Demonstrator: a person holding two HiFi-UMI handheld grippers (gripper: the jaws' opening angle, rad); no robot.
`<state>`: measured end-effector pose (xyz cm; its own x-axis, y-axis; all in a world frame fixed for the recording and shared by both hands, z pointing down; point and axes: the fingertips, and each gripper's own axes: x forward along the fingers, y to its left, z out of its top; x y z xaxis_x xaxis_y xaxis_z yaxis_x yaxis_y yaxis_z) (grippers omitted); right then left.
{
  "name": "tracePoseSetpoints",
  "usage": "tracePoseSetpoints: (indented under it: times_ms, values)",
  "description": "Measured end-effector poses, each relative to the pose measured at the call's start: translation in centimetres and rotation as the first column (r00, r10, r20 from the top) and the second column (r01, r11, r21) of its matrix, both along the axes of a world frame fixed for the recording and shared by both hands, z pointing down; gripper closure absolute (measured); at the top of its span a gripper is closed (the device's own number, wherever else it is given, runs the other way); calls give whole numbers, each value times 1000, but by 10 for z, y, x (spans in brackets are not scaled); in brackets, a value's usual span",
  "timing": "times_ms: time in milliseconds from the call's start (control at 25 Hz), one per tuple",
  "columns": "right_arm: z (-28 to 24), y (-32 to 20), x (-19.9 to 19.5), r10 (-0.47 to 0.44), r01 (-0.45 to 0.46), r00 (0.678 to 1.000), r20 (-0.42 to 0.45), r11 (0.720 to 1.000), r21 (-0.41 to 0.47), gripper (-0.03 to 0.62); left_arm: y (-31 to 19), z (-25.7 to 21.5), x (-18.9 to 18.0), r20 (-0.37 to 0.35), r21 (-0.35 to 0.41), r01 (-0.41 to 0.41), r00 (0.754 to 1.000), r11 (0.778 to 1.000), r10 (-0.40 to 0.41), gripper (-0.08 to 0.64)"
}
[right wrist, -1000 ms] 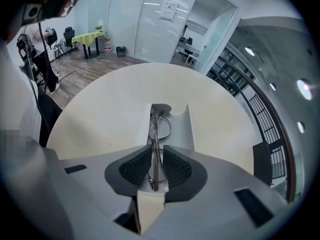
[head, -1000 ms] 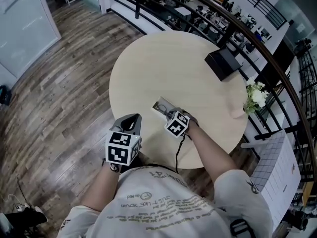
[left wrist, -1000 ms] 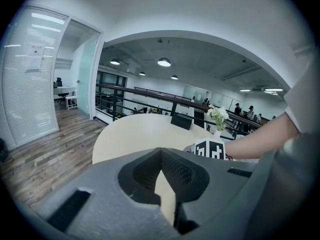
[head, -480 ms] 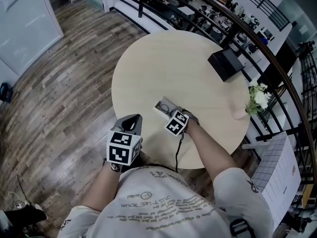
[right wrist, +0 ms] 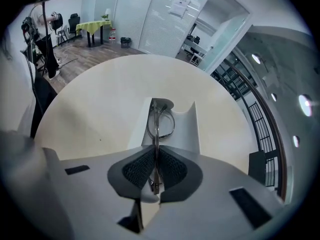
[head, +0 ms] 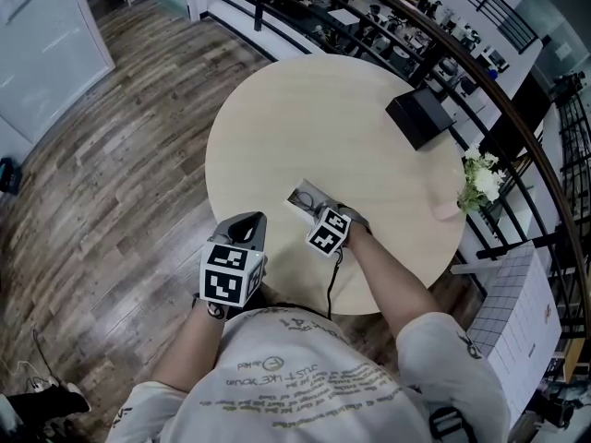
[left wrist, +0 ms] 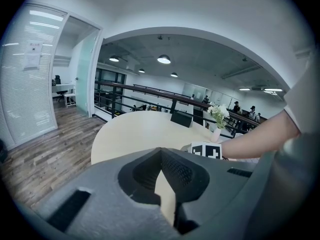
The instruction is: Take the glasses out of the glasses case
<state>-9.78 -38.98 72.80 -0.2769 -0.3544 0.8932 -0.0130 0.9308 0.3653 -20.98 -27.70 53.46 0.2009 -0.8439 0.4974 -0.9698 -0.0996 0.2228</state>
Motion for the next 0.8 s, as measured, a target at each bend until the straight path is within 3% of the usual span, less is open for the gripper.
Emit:
tracePoseSetpoints:
  times_ms: [400, 800]
  values:
    - [-12, -10, 9, 65, -64, 996, 59, 998, -6, 561, -15, -2, 11, 6, 5, -53, 999, 999, 53, 548]
    - [-51, -3, 1, 209, -187, 943, 258, 976, -109, 561, -27, -7, 21, 11, 22, -102, 995, 995, 101, 548]
